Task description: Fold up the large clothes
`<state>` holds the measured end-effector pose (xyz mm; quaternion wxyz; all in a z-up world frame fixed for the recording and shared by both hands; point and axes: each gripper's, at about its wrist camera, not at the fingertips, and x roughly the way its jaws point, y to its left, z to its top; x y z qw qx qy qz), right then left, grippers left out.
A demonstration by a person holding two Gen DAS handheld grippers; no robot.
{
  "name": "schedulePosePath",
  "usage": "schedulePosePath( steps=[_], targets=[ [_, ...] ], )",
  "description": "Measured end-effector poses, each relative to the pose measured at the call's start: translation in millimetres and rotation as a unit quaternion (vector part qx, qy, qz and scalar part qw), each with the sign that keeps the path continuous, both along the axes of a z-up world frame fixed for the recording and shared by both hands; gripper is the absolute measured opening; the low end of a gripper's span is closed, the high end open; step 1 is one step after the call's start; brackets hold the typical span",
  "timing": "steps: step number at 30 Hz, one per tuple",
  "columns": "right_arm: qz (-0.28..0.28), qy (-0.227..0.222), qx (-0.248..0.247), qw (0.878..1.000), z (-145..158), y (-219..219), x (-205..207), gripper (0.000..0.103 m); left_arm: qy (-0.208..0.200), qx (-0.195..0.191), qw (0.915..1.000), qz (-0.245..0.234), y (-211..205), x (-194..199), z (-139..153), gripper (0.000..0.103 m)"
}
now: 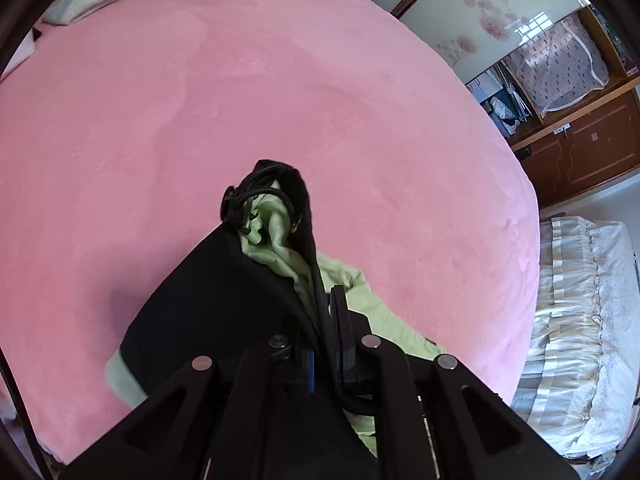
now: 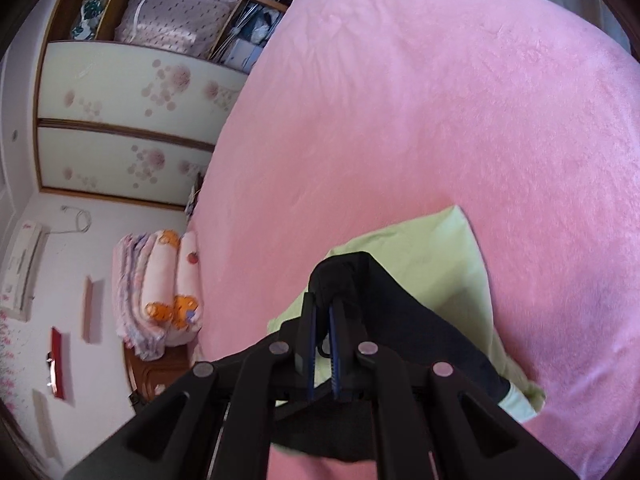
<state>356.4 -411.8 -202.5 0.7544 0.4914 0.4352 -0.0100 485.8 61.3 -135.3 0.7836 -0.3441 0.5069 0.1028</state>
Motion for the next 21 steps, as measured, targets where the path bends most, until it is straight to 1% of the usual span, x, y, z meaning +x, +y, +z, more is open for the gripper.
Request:
schedulePosePath(
  steps=[2, 4, 7, 9, 12, 17, 18, 20, 21],
  targets=[
    [-0.021, 0.0, -0.02, 1.0, -8.1, 3.1, 12.0, 0.005, 0.008, 0.009, 0.9999, 0.003, 1.2, 16.2, -15.4, 0.004],
    [-0.044, -0.001, -0.028, 0.999, -17.9, 4.4, 22.8, 0.005, 0.02, 0.008, 0.9997, 0.007, 4.1, 27.7, -26.9, 0.004],
    [-0.065, 0.011, -0.036, 0.997, -37.0, 6.5, 44.7, 0.005, 0.046, 0.002, 0.9989, 0.011, 10.9, 46.2, -49.9, 0.005],
    [-0.068, 0.022, -0.045, 0.996, -46.7, 8.1, 57.4, 0.005, 0.064, -0.003, 0.9978, 0.013, 15.7, 58.1, -67.1, 0.005],
    [-0.069, 0.04, -0.058, 0.995, -59.1, 10.0, 77.4, 0.005, 0.086, 0.001, 0.9962, 0.01, 19.5, 71.6, -85.6, 0.006],
    [-0.063, 0.068, -0.091, 0.992, -73.0, 12.3, 99.3, 0.005, 0.125, 0.001, 0.9921, 0.009, 19.5, 97.9, -119.8, 0.008],
    [-0.064, 0.076, -0.097, 0.99, -76.8, 13.1, 101.2, 0.005, 0.132, 0.0, 0.9913, 0.008, 20.6, 102.9, -124.9, 0.01],
    [-0.066, 0.099, -0.111, 0.987, -85.1, 13.5, 108.3, 0.005, 0.14, 0.004, 0.9902, 0.008, 23.4, 110.9, -133.9, 0.023],
    [-0.065, 0.108, -0.117, 0.985, -88.6, 14.6, 111.1, 0.005, 0.139, 0.009, 0.9902, 0.006, 23.6, 114.4, -135.9, 0.027]
  ],
)
